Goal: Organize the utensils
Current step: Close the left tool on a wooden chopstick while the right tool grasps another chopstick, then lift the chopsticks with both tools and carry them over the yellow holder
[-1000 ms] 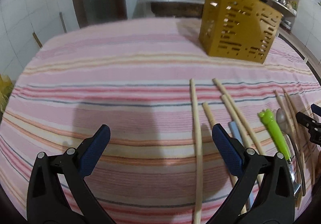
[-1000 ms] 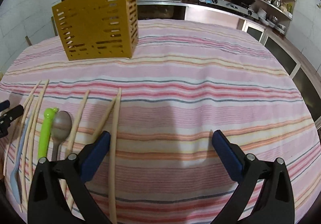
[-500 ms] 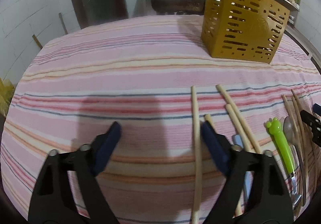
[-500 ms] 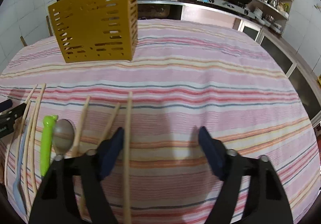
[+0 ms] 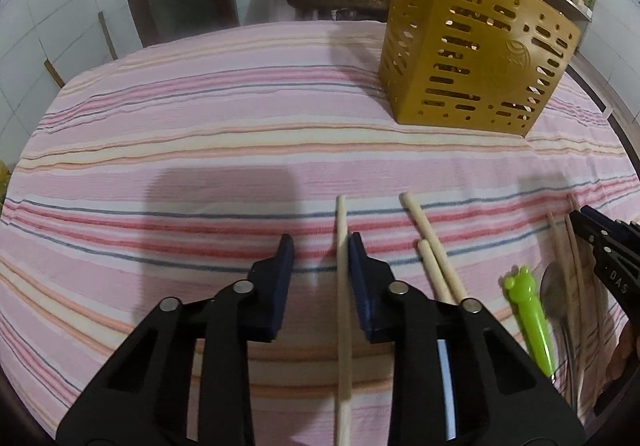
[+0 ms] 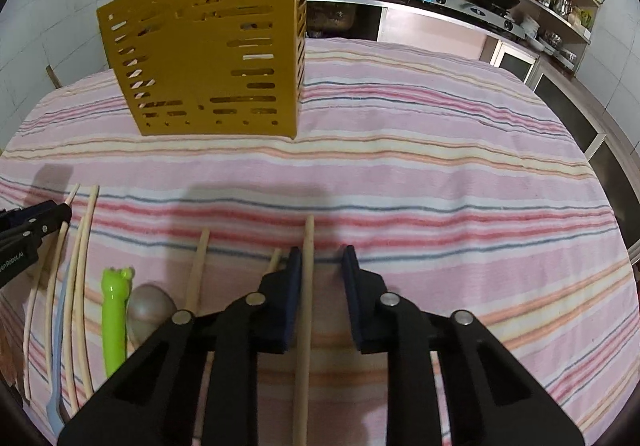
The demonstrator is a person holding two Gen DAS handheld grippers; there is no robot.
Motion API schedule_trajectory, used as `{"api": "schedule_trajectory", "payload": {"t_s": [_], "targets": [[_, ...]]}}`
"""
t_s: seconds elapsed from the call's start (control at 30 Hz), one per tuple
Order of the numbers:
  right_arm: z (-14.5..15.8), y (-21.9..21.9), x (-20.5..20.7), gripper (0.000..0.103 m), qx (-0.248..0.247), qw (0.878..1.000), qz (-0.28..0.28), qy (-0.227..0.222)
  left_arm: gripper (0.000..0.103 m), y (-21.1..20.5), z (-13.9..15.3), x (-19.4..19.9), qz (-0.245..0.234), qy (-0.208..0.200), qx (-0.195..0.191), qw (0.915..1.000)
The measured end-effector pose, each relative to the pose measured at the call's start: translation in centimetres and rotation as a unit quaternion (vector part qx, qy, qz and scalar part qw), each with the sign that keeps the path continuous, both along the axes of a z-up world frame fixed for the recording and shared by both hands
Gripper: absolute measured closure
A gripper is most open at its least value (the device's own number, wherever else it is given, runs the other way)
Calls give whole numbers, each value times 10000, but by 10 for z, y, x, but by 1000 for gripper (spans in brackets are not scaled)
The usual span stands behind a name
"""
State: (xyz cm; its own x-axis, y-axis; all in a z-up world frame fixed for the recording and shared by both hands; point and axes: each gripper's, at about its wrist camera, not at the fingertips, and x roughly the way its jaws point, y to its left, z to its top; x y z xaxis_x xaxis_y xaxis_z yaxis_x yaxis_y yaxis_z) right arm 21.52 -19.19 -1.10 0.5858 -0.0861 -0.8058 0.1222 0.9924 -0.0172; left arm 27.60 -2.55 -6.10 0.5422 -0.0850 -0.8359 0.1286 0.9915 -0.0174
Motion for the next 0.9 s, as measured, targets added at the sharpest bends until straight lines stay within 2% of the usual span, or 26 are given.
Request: {"api": "schedule_trajectory", "payload": {"t_s": [0.13,0.27,0.37,0.57,0.9], "targets": [[0,-1,0,95,69,9999,-6,-96,87,0,0,0,16,-108,6,9999],[0,-5,-5,96,173,9995,-68,-250,98,1,0,-5,63,-220,21,9997],[5,-8,-9,96,282,9988,-89,-390,98,6,7,-13,109,-313,-101,9994],[23,-9,-21,97,339,9963,-99,-786,98,14,31,-32,246,-752,-238,9966],[64,-17,-60,97,516,9825,-182,-1780,98,29,83,-84,414,-1757,-388,9828]]}}
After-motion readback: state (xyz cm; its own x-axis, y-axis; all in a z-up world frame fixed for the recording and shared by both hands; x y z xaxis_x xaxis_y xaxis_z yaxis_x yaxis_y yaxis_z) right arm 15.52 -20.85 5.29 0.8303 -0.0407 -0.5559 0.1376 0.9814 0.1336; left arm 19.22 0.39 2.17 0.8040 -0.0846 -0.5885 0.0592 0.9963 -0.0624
